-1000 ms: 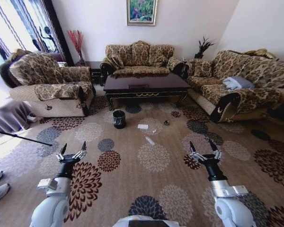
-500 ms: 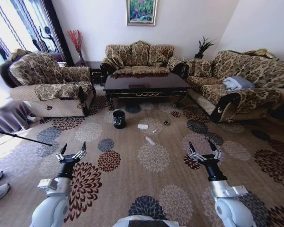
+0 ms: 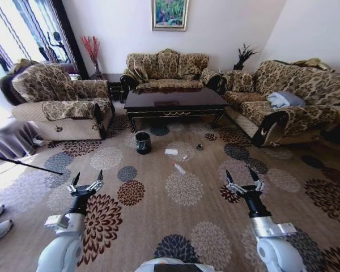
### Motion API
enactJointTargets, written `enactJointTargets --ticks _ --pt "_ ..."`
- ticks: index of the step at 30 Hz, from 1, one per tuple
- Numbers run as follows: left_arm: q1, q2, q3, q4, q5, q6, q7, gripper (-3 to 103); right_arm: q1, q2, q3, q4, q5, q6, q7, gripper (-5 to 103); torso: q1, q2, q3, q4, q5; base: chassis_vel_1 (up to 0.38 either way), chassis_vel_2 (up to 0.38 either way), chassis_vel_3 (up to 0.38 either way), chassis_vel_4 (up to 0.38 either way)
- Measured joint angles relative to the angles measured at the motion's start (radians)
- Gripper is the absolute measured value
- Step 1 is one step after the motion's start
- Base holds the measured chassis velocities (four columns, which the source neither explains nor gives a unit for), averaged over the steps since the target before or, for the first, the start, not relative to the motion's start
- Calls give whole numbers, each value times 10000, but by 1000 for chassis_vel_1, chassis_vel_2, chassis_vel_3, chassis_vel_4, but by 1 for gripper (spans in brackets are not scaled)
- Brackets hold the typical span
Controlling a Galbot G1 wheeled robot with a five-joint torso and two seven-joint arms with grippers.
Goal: Move to the front of the table and pick up the trash from the floor, then place it into the trash bin.
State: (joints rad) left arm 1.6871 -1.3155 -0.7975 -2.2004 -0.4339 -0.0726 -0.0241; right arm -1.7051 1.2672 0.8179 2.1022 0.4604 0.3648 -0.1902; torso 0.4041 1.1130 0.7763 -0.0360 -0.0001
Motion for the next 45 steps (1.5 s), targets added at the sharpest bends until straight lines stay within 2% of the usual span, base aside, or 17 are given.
enactJointTargets --ticks 35,45 --pt "12 -60 16 -60 62 -53 84 100 20 -35 -89 -46 3 27 25 100 0 -1 0 0 1 0 0 0 0" --pt "-2 -43 38 -35 169 -95 37 100 -26 -52 -76 -2 5 28 41 100 -127 -274 -147 0 1 0 0 0 0"
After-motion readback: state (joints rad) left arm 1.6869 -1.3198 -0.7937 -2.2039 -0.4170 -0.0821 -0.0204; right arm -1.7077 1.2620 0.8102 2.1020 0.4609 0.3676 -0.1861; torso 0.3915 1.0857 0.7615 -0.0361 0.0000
